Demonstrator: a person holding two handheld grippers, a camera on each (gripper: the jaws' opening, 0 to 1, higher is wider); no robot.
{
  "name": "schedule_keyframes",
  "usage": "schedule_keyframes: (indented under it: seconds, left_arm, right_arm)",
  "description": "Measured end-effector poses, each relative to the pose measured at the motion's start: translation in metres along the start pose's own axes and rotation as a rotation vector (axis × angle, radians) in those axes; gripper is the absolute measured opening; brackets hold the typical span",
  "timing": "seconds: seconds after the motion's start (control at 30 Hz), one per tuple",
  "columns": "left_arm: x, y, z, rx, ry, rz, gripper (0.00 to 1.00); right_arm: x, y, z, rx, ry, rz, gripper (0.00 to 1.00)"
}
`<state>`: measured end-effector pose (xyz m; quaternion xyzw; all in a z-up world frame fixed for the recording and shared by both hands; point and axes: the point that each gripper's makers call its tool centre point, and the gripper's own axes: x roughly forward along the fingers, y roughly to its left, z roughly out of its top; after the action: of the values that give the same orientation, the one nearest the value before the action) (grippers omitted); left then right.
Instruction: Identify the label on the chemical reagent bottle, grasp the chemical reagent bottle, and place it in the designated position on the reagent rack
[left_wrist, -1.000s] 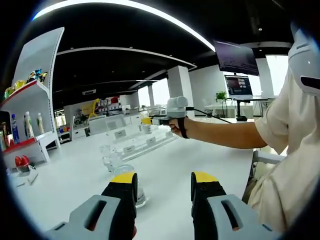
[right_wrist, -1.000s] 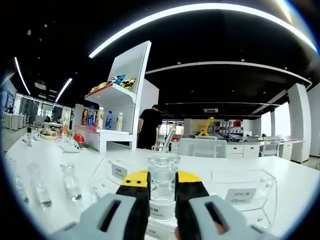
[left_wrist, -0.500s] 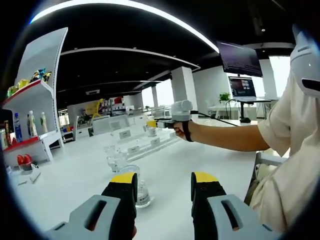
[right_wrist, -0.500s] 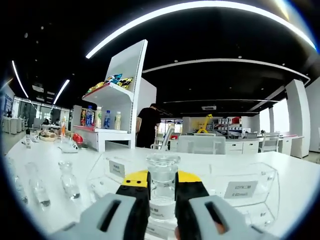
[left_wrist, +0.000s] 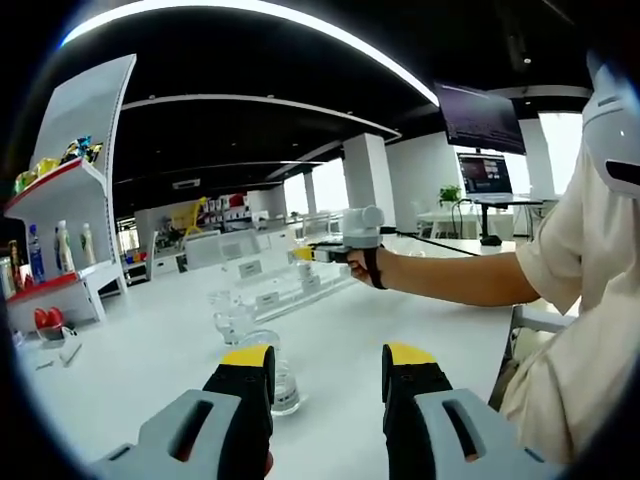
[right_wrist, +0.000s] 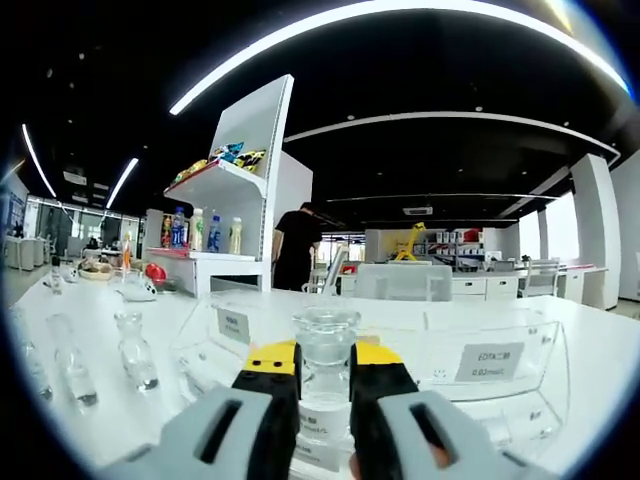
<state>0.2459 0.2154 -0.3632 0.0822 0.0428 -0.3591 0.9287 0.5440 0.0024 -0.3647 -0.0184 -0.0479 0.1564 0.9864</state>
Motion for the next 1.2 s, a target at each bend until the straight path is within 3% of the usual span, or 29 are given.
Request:
schedule_keyframes:
  seconds: [0.57,1.2]
  left_arm:
    - [0.0,0.001,0.001,-0.003,-0.007,0.003,0.44]
    - [-0.005,0.007,0.007,-0.01,-0.031,0.023,0.44]
  right_arm:
    - [0.003,-0.006,-0.015,-0.011,0.039,-0.001,0.18]
    - [0.0,0.002,-0.026,-0.013,0.075,0.023,0.18]
